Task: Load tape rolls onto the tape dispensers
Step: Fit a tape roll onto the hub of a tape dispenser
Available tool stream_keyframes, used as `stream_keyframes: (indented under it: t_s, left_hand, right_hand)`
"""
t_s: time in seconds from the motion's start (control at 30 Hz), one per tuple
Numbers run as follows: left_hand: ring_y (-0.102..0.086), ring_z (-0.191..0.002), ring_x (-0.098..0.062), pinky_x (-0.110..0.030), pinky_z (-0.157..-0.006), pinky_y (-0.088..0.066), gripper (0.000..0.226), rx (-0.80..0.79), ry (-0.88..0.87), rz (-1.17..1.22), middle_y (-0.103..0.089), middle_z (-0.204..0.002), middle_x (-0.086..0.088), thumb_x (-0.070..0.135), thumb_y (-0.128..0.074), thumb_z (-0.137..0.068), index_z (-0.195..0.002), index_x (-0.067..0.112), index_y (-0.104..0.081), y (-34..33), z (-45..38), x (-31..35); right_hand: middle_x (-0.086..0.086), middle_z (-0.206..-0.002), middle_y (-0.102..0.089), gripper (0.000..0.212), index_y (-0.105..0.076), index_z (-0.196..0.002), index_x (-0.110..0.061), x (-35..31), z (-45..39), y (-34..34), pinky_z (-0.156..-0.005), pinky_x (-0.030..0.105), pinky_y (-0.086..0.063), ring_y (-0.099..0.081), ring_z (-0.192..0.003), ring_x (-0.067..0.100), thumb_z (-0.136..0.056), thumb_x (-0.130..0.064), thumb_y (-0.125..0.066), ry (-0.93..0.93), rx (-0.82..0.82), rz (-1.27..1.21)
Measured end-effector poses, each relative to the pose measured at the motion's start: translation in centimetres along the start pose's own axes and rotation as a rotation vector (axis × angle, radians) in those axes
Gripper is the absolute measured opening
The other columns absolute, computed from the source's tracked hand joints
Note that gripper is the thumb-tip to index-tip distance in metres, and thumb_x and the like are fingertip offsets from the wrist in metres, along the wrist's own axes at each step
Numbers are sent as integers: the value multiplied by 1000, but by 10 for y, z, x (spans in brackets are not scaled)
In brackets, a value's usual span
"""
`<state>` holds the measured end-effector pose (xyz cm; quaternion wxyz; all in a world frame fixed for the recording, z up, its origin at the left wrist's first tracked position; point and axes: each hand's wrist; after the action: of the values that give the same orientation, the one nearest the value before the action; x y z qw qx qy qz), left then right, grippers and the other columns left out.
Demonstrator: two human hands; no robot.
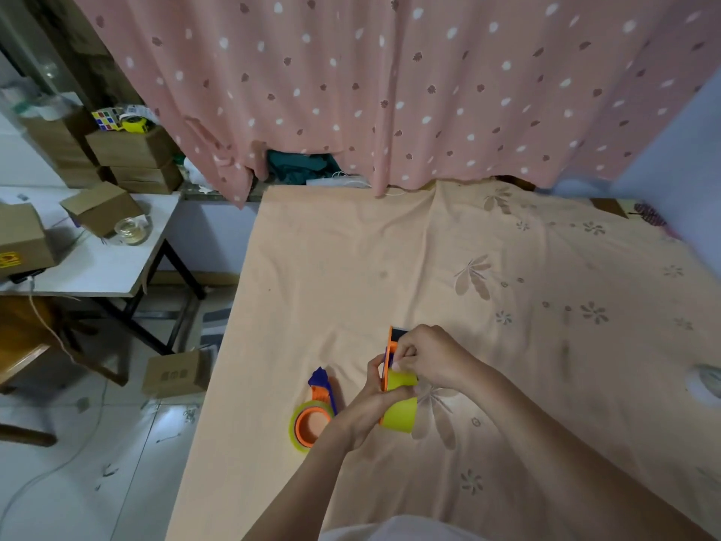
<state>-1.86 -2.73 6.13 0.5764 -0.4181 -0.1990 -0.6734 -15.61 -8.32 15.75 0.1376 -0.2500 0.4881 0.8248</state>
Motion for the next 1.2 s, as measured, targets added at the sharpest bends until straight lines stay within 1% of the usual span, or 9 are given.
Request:
stream_keyframes:
  t_s: [0.2, 0.3, 0.47, 0.6, 0.7, 0.77, 0.83, 1.03, 1.2]
  left_hand:
    - [-60, -126, -18, -44, -114, -44, 77, 40, -4, 12, -63, -135, 1, 51, -76, -73, -138, 44, -35, -9, -3, 6]
    - [-62, -124, -21, -44, -112, -46, 75, 59, -26, -4, -64, -133, 1, 49, -74, -74, -138, 45, -35, -10, -5, 9]
    - [-60, -124, -19, -40, -110, -46, 70, 65, -43, -15, -61, -135, 2, 45, -70, -80, -140, 45, -33, -8, -5, 11]
    - [-59, -122, -18, -32, -99, -49, 58, 58, -46, -31, -60, -134, 2, 35, -67, -93, -140, 41, -34, -7, -4, 12]
    - [-60, -125, -22, -45, -113, -45, 72, 56, -30, -11, -61, -136, 2, 47, -73, -78, -140, 45, -35, -5, -4, 10]
    - [-60, -126, -22, -50, -115, -43, 80, 54, -23, -1, -62, -136, 3, 50, -75, -71, -141, 46, -36, -4, -4, 8]
    - [-60, -127, -21, -50, -116, -42, 80, 36, -20, -1, -63, -136, 5, 48, -76, -71, -140, 47, -37, -2, -5, 4]
    - [-60, -128, -23, -52, -116, -42, 76, -45, 3, 21, -65, -134, 7, 40, -78, -75, -137, 50, -37, 1, -7, -1]
    - [-61, -128, -25, -50, -114, -44, 88, -70, -23, 63, -65, -136, 2, 32, -84, -70, -140, 48, -34, 4, -9, -5]
  right_hand:
    - [4, -70, -73, 7, -75, -72, -18, 2, -1, 5, -67, 29, -50, -66, -74, 16, -78, -17, -72, -21, 9, 34]
    - [6, -71, -72, 13, -72, -66, -21, 3, -1, 7, -69, 34, -56, -69, -76, 21, -77, -14, -71, -44, 57, 6]
    - [3, -70, -71, 27, -65, -55, -29, 2, -4, 7, -70, 34, -57, -69, -76, 20, -76, -14, -72, -67, 75, -9]
    - [-5, -64, -67, 27, -66, -57, -28, 2, -5, 8, -72, 34, -59, -70, -74, 17, -78, -12, -71, -81, 74, -15]
    - [-3, -64, -65, 22, -66, -63, -23, 1, -6, 7, -72, 32, -55, -68, -75, 19, -81, -12, -68, -73, 84, -16]
    - [4, -73, -69, 21, -66, -64, -22, 0, -6, 5, -74, 34, -57, -69, -78, 22, -82, -12, -66, -65, 74, 7]
    - [9, -80, -73, 22, -65, -64, -22, 0, -5, 4, -77, 36, -59, -70, -81, 24, -83, -12, -64, -69, 58, 29]
    - [10, -75, -75, 21, -62, -66, -14, 4, -5, 5, -77, 38, -61, -74, -73, 22, -85, -6, -59, -76, 23, 9]
    - [16, -76, -73, 17, -65, -84, 2, 6, -7, 9, -73, 42, -62, -74, -69, 30, -88, -2, -50, -105, 54, -60]
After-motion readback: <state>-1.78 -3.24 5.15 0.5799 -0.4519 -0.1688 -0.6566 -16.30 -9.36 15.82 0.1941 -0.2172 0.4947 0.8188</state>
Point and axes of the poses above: each hand's wrist, its own z-axis away from the middle knuckle, its own y-axis out of the back of the hand, x = y × z
